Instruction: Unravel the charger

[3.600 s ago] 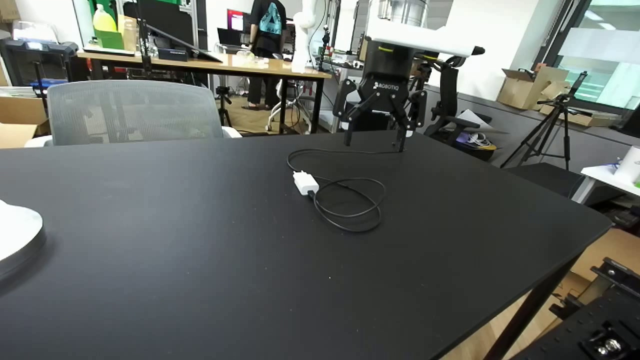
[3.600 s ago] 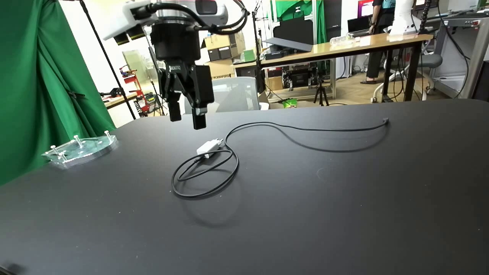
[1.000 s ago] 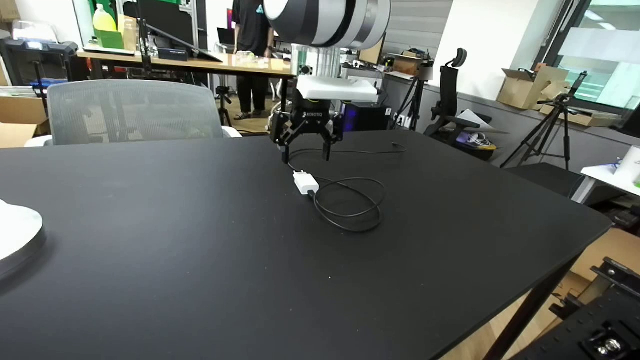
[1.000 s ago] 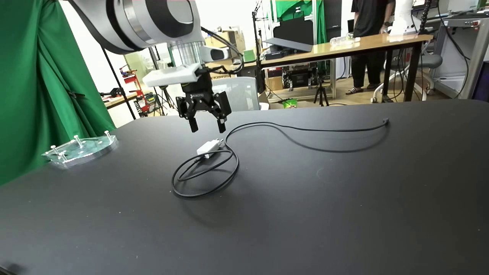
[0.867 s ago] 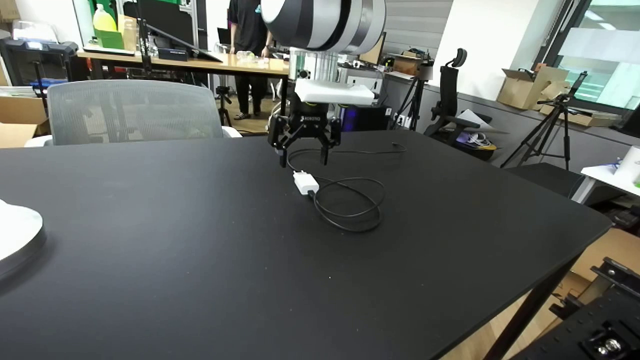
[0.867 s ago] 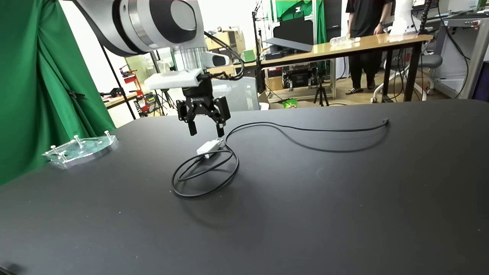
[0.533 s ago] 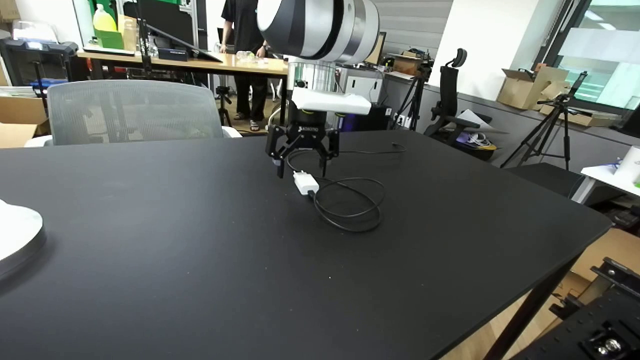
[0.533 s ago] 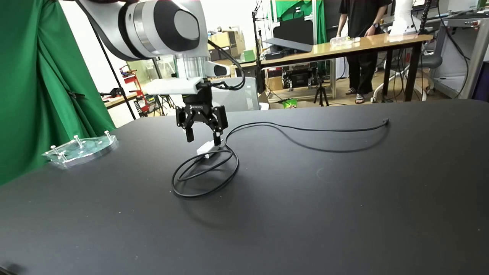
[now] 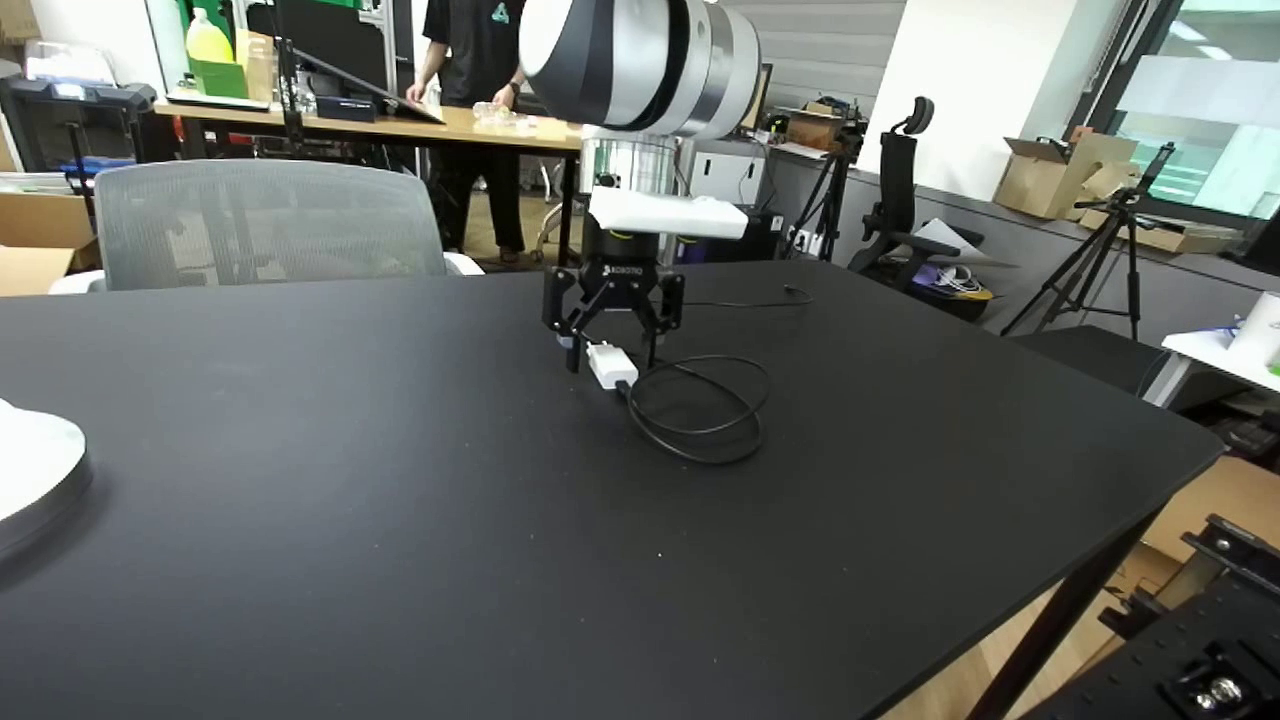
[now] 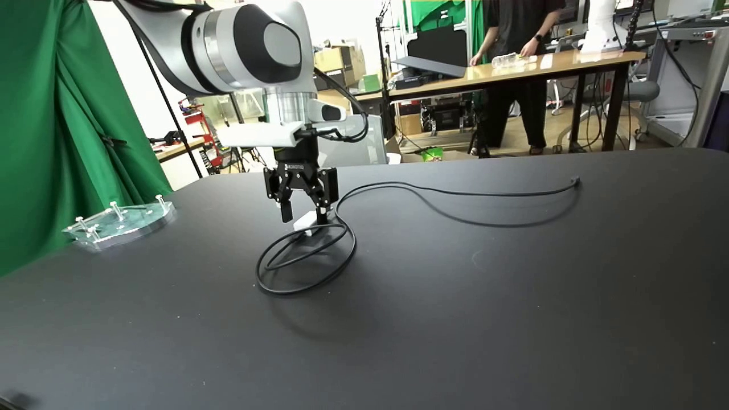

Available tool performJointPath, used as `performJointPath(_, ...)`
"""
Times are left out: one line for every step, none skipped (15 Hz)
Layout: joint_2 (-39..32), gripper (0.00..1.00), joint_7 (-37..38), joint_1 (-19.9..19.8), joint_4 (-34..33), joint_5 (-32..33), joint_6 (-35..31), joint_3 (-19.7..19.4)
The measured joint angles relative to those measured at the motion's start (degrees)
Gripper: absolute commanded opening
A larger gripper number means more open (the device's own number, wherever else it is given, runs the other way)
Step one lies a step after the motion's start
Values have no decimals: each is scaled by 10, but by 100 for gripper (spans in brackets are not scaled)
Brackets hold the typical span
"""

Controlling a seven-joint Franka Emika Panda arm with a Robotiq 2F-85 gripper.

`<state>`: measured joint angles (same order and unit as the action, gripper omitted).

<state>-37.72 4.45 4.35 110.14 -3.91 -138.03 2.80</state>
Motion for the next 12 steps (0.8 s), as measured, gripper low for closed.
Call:
performJointPath(0, 47, 0, 0, 0, 0, 0, -2)
performJointPath(0, 41, 0, 0, 0, 0, 0, -3)
performJointPath(0, 34, 0, -1, 0, 0, 0, -4)
performJointPath(0, 27, 0, -2, 0, 0, 0, -5)
performJointPath(0, 21, 0, -2, 0, 0, 0, -5)
performJointPath(0, 18, 0, -3, 0, 1, 0, -5)
performJointPath(0, 18, 0, -3, 0, 1, 0, -5)
performJointPath(0, 18, 0, -3, 0, 2, 0, -5)
performJointPath(0, 18, 0, -3, 0, 2, 0, -5)
performJointPath(1, 18, 0, -3, 0, 4, 0, -5)
performJointPath(1, 18, 0, -3, 0, 6, 0, -5)
performJointPath(4, 18, 0, -2, 1, 8, -1, -6)
